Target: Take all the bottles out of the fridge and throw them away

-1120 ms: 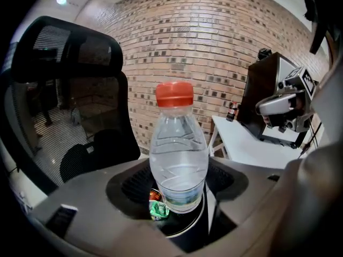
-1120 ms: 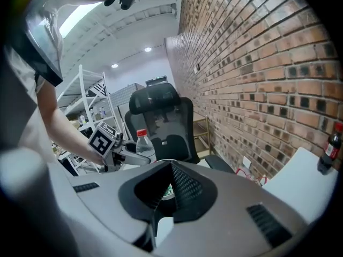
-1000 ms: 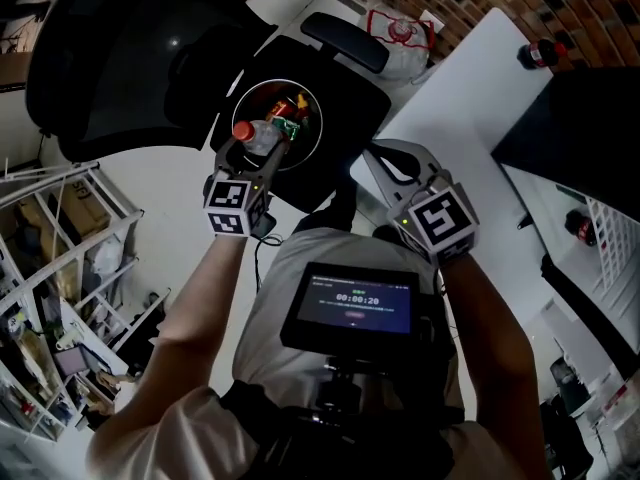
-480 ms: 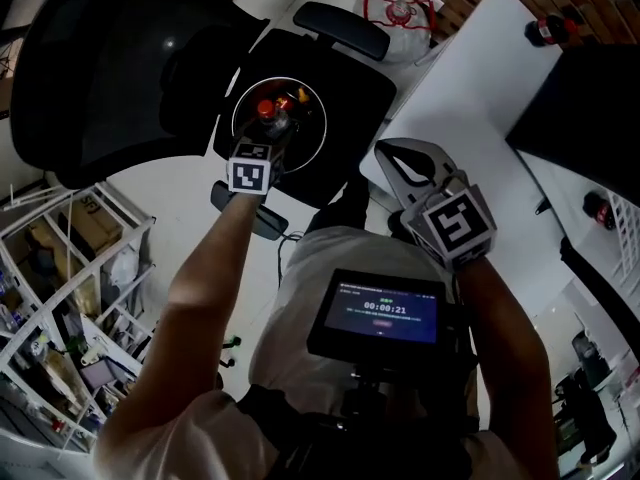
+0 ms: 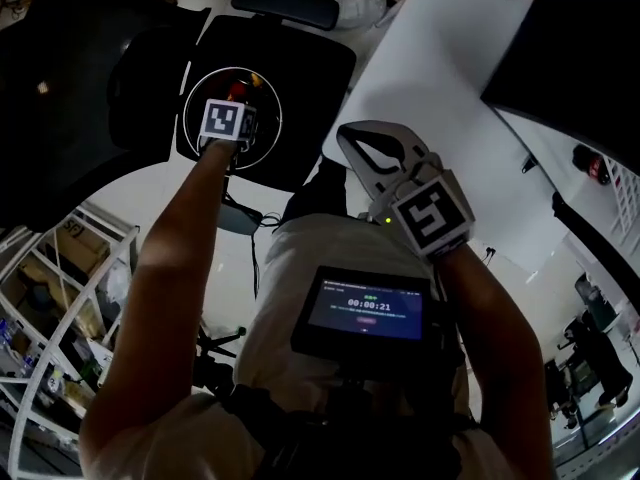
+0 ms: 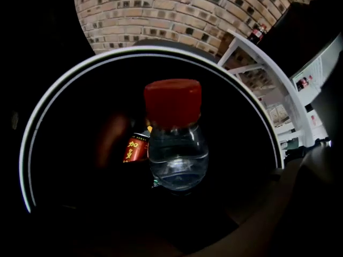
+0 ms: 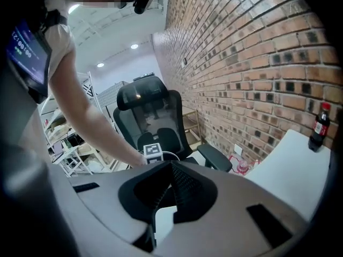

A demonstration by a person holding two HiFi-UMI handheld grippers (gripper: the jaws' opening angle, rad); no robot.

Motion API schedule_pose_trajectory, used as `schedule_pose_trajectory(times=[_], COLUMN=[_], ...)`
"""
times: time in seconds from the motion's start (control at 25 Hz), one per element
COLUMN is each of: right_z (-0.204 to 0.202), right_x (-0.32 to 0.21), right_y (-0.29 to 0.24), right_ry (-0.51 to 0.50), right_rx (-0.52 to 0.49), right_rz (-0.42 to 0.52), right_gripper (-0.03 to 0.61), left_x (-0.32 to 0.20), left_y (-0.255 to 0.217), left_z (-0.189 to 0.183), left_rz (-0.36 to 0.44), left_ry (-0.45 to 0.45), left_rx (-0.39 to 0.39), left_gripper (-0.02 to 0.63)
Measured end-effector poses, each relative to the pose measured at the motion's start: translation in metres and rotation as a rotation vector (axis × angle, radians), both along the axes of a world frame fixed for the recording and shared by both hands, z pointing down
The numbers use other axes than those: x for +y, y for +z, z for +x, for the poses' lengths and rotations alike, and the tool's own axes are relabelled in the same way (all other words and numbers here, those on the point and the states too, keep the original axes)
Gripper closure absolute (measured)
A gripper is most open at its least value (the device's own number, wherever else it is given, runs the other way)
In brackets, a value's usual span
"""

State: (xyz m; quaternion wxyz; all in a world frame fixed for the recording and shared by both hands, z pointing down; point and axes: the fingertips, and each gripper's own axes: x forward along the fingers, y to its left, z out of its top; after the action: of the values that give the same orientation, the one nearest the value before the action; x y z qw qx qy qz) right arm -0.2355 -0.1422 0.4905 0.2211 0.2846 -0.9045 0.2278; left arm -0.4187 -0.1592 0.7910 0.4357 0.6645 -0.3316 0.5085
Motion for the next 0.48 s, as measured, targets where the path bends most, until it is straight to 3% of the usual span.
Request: schedule_pose_trajectory(times=[0.12,0.48], right_z=[0.008,0.020], right_x=[-0.004,-0.008], right_y=[0.008,0.015], right_ry=[0.020,0.050], right_rx=[0.005,-0.004], right_rz=[-0.020,-0.028], right_gripper=[0.572,0.572], left_x=[0.003,0.021], left_y=[0.021,0.055], left_z=[0.012,0.013], left_rz=[-0.068,-0.125], left_ry=[0.027,0.157], left_rx=[0.011,-0.074], left_gripper=[0.308,0.281])
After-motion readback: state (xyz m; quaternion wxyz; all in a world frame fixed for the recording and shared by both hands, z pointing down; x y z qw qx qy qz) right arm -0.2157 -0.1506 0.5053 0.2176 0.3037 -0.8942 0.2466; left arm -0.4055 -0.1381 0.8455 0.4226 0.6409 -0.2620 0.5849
